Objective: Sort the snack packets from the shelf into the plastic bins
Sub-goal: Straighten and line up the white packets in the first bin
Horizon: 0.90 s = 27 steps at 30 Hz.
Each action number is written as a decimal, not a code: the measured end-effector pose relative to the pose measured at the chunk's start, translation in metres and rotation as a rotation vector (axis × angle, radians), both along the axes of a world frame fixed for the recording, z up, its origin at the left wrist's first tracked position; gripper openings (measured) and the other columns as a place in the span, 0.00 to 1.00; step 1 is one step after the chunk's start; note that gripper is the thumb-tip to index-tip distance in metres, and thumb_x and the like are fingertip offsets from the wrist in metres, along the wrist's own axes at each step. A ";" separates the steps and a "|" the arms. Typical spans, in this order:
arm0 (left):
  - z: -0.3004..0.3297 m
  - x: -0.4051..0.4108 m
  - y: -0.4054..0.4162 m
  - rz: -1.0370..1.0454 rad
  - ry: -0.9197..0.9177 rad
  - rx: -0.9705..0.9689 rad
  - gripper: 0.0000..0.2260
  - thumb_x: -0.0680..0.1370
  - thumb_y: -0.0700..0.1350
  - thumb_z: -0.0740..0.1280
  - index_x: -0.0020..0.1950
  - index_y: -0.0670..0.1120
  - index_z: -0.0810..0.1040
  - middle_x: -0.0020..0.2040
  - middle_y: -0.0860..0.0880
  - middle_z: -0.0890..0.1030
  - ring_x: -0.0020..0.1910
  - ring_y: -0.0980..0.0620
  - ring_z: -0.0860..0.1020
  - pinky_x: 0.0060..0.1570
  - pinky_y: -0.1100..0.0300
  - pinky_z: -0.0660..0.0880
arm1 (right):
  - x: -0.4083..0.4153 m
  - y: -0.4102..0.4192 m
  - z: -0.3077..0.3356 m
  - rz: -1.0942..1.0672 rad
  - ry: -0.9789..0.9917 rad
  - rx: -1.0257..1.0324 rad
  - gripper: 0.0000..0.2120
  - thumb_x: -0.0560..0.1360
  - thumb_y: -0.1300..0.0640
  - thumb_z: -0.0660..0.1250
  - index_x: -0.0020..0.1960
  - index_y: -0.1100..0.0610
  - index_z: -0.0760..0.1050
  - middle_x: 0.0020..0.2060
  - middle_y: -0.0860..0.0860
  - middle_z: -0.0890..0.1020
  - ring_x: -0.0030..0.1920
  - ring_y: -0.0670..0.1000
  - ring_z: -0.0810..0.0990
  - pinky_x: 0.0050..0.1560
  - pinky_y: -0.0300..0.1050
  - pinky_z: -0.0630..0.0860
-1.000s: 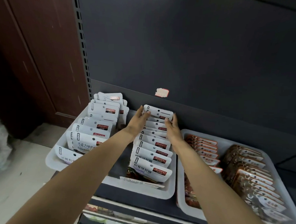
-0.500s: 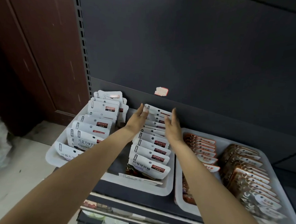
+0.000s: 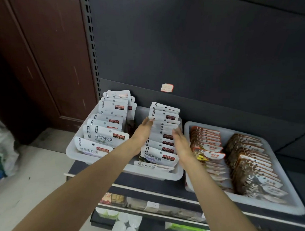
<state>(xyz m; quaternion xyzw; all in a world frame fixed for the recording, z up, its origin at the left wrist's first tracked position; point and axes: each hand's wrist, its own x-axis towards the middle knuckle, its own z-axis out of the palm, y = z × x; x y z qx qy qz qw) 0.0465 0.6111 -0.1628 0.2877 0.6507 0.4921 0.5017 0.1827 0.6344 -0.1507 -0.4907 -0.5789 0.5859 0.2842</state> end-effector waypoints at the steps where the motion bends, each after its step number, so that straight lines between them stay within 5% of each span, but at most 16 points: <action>1: -0.001 0.000 -0.005 -0.004 0.001 0.035 0.22 0.81 0.58 0.54 0.74 0.55 0.62 0.72 0.50 0.69 0.70 0.49 0.67 0.71 0.46 0.61 | 0.002 -0.003 -0.002 -0.008 0.023 0.036 0.19 0.83 0.52 0.51 0.74 0.47 0.59 0.66 0.44 0.70 0.66 0.46 0.69 0.65 0.40 0.66; 4: 0.000 0.001 -0.019 -0.006 0.023 0.076 0.21 0.82 0.56 0.53 0.75 0.55 0.62 0.70 0.52 0.71 0.69 0.51 0.69 0.70 0.49 0.63 | 0.009 -0.012 -0.011 0.013 0.025 0.078 0.22 0.83 0.54 0.53 0.75 0.46 0.55 0.66 0.44 0.70 0.66 0.46 0.69 0.68 0.43 0.66; 9: -0.001 0.008 -0.031 -0.021 0.117 0.020 0.26 0.83 0.50 0.53 0.78 0.54 0.44 0.76 0.49 0.59 0.74 0.46 0.59 0.73 0.50 0.57 | 0.010 -0.015 -0.013 -0.060 -0.128 0.112 0.25 0.82 0.52 0.54 0.77 0.46 0.50 0.70 0.52 0.69 0.65 0.52 0.71 0.63 0.43 0.68; 15: -0.004 0.008 -0.039 -0.045 0.001 0.007 0.23 0.83 0.53 0.52 0.77 0.56 0.50 0.75 0.51 0.63 0.73 0.48 0.61 0.71 0.51 0.57 | 0.011 -0.031 -0.011 0.031 -0.059 0.035 0.27 0.83 0.52 0.53 0.77 0.45 0.45 0.70 0.44 0.65 0.69 0.46 0.64 0.66 0.39 0.63; 19: -0.011 0.013 -0.049 -0.102 0.017 0.070 0.23 0.81 0.56 0.55 0.75 0.60 0.56 0.71 0.53 0.69 0.70 0.51 0.67 0.71 0.46 0.62 | 0.016 -0.040 -0.022 -0.006 0.036 0.072 0.23 0.82 0.58 0.54 0.75 0.47 0.54 0.64 0.44 0.72 0.60 0.41 0.74 0.49 0.27 0.71; 22: -0.020 0.013 -0.055 -0.129 0.056 0.093 0.22 0.81 0.58 0.55 0.75 0.60 0.58 0.71 0.55 0.69 0.69 0.53 0.67 0.71 0.49 0.61 | 0.022 -0.048 -0.029 -0.045 0.104 0.069 0.21 0.81 0.61 0.56 0.72 0.49 0.57 0.66 0.49 0.71 0.61 0.46 0.74 0.56 0.35 0.74; 25: -0.019 0.010 -0.053 -0.133 0.118 0.030 0.26 0.75 0.67 0.54 0.73 0.65 0.58 0.71 0.55 0.69 0.71 0.50 0.65 0.72 0.44 0.56 | 0.019 -0.049 -0.021 -0.090 0.033 0.069 0.18 0.81 0.61 0.57 0.69 0.53 0.59 0.64 0.52 0.73 0.53 0.45 0.76 0.45 0.32 0.75; 27: -0.007 0.008 -0.053 -0.101 0.114 0.013 0.23 0.81 0.58 0.53 0.76 0.58 0.58 0.72 0.51 0.67 0.71 0.49 0.65 0.71 0.53 0.58 | 0.016 -0.043 -0.011 -0.098 -0.044 0.074 0.20 0.81 0.59 0.58 0.71 0.53 0.58 0.64 0.52 0.73 0.50 0.44 0.75 0.42 0.30 0.72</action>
